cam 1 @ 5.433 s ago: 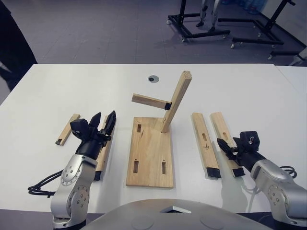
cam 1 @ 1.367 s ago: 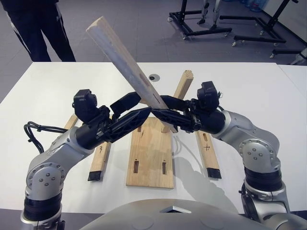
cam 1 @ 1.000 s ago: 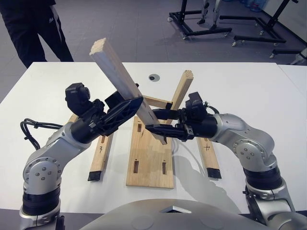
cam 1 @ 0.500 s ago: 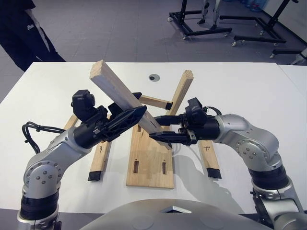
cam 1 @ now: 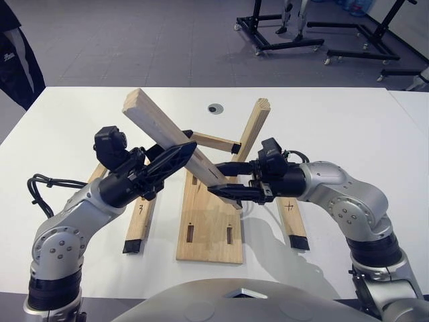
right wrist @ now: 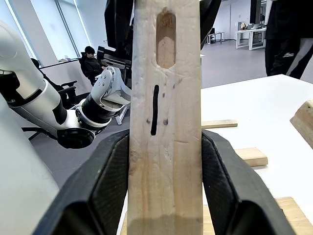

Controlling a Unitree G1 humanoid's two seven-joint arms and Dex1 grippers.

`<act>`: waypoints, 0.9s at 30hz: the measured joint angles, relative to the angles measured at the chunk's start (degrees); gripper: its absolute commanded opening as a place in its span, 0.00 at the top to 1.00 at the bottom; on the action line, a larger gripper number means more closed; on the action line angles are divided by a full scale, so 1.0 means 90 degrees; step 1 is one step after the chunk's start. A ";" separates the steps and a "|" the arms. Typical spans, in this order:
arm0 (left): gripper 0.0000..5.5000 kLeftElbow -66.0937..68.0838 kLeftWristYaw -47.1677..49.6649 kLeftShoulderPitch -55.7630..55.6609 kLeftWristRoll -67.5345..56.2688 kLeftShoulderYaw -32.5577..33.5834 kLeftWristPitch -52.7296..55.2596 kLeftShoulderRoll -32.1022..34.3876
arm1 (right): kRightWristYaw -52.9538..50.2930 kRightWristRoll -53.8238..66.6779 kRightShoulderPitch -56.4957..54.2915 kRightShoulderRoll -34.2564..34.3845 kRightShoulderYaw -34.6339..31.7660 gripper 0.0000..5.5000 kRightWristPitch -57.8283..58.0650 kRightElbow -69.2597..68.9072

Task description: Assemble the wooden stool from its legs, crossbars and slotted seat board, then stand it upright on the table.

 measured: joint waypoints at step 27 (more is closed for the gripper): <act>0.61 0.2552 -0.1270 -0.0803 0.2259 0.1324 -0.0901 0.0942 | -0.0780 0.0951 -0.0314 -0.0216 -0.1772 0.02 0.0133 0.0277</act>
